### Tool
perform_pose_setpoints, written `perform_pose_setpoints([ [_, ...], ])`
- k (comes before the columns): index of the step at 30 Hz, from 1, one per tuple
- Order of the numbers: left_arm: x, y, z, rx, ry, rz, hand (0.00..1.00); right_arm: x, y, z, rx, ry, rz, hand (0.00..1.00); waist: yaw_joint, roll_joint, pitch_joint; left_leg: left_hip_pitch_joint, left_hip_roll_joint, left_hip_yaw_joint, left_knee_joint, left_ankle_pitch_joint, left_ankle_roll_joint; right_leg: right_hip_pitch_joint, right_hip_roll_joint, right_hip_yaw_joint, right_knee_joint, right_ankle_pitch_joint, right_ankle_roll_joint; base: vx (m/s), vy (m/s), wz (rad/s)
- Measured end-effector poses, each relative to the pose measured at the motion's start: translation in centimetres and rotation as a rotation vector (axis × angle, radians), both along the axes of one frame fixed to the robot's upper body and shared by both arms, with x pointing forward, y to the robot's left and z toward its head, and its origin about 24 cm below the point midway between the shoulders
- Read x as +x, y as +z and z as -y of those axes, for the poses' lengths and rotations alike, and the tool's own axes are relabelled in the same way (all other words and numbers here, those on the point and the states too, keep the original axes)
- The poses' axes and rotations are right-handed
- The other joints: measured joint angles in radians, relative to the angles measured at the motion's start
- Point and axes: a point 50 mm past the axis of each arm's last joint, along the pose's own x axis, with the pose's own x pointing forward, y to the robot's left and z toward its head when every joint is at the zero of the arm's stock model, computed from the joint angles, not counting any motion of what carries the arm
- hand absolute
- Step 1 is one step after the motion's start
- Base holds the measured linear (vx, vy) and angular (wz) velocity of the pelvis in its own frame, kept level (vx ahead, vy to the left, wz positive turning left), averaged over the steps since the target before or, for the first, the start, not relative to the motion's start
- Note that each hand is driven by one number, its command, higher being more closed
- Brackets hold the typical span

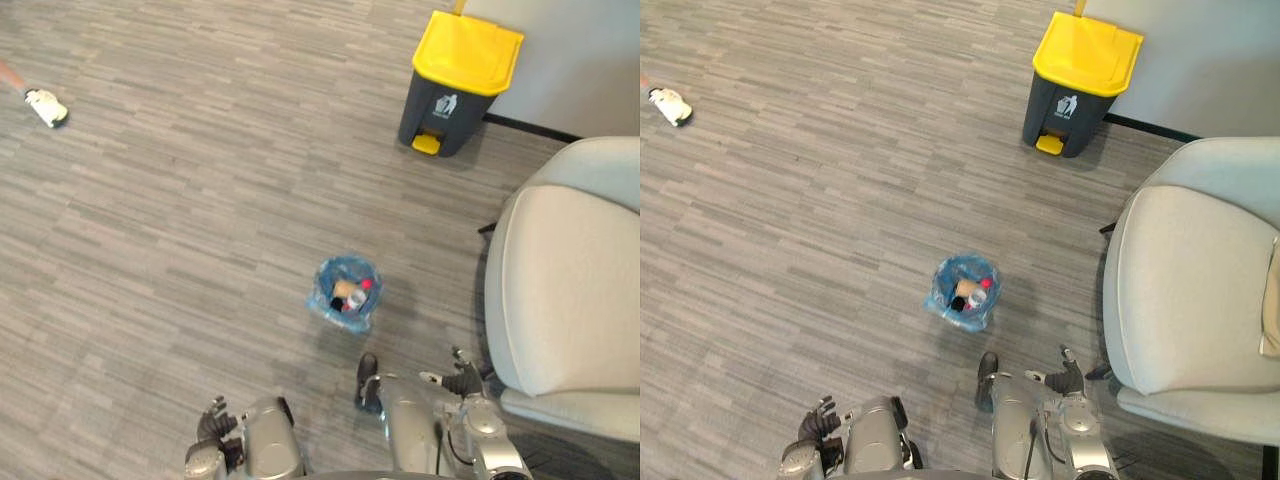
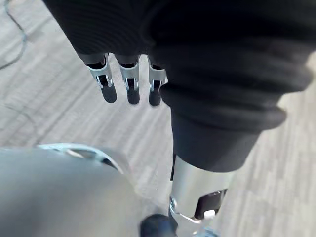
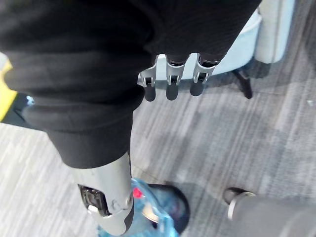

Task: Gather rubbish on tea table into small bin, then transfer packed bag to large trash can.

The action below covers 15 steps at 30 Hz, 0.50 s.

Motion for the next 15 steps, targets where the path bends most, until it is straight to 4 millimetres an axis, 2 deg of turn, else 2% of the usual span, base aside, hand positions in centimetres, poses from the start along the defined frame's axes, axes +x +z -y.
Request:
perform_pose_setpoints([
  [3, 1.9, 0.8, 0.8, -0.015, -0.014, 0.061, 0.0, 0.5, 0.7, 0.1, 0.005, -0.032, 0.048, 0.0, 0.005, -0.006, 0.003, -0.011, -0.002, 0.03, -0.333, 0.007, -0.003, 0.036, -0.002, 0.015, -0.026, -0.009, 0.014, 0.3, 0.021, -0.49],
  [4, 2.2, 0.9, 0.9, -0.016, -0.017, 0.068, 0.0, 0.6, 1.0, 0.2, -0.001, -0.038, 0.059, 0.0, 0.009, -0.001, 0.002, 0.003, -0.009, 0.029, -0.471, 0.06, -0.01, 0.033, 0.006, 0.034, -0.014, -0.037, 0.045, 0.27, 0.192, -0.89],
  [5, 2.2, 0.8, 1.2, -0.025, -0.018, 0.069, 0.0, 0.7, 1.3, 0.3, -0.01, -0.039, 0.074, 0.0, 0.008, 0.027, 0.004, 0.014, -0.004, 0.003, -0.542, 0.166, 0.005, 0.024, 0.028, 0.052, 0.019, -0.066, 0.068, 0.22, 0.227, -0.9],
  [6, 2.3, 0.8, 1.5, -0.028, -0.024, 0.069, 0.0, 0.7, 1.6, 0.5, -0.02, -0.036, 0.083, 0.0, 0.007, 0.038, 0.004, 0.019, 0.0, -0.002, -0.552, 0.16, -0.024, 0.013, 0.034, 0.061, 0.049, -0.091, 0.08, 0.23, 0.316, -0.62],
  [7, 2.7, 1.0, 1.5, -0.023, -0.037, 0.078, 0.0, 0.8, 1.7, 0.2, -0.012, -0.036, 0.093, 0.0, 0.001, 0.024, 0.007, 0.021, -0.014, -0.003, -0.551, 0.126, -0.037, -0.012, 0.016, 0.075, 0.083, -0.113, 0.097, 0.12, 0.262, -0.33],
  [8, 3.6, 1.5, 1.4, -0.007, -0.067, 0.099, 0.0, 1.2, 2.1, -0.4, -0.021, -0.019, 0.116, 0.0, 0.0, -0.006, 0.013, 0.012, -0.046, 0.018, -0.549, 0.115, -0.02, -0.052, -0.021, 0.107, 0.121, -0.125, 0.116, 0.11, 0.277, -0.2],
  [9, 4.1, 1.7, 1.5, -0.005, -0.073, 0.113, 0.0, 1.5, 2.6, -0.8, -0.039, 0.007, 0.137, 0.0, 0.003, -0.013, 0.017, 0.0, -0.056, 0.04, -0.533, 0.104, -0.006, -0.076, -0.033, 0.13, 0.13, -0.124, 0.124, 0.05, 0.21, -0.24],
  [10, 4.2, 1.8, 1.5, -0.003, -0.073, 0.118, 0.0, 1.7, 2.7, -1.1, -0.053, 0.032, 0.141, 0.0, 0.006, -0.015, 0.017, -0.007, -0.061, 0.05, -0.526, 0.095, 0.0, -0.089, -0.037, 0.141, 0.13, -0.12, 0.13, 0.03, 0.202, -0.43],
  [12, 4.4, 2.0, 1.2, 0.011, -0.08, 0.124, 0.0, 3.6, 3.9, -2.6, -0.102, 0.126, 0.193, 0.0, 0.025, -0.016, 0.028, -0.027, -0.065, 0.097, -0.494, 0.066, 0.018, -0.132, -0.037, 0.194, 0.129, -0.109, 0.153, -0.01, 0.159, -0.57],
  [15, 5.6, 2.9, 0.3, 0.079, -0.113, 0.146, 0.0, 7.0, 6.2, -4.6, -0.21, 0.281, 0.296, 0.0, 0.027, -0.017, 0.069, -0.069, -0.066, 0.128, -0.446, 0.035, 0.038, -0.187, -0.035, 0.25, 0.126, -0.085, 0.181, -0.08, 0.137, -0.45],
])
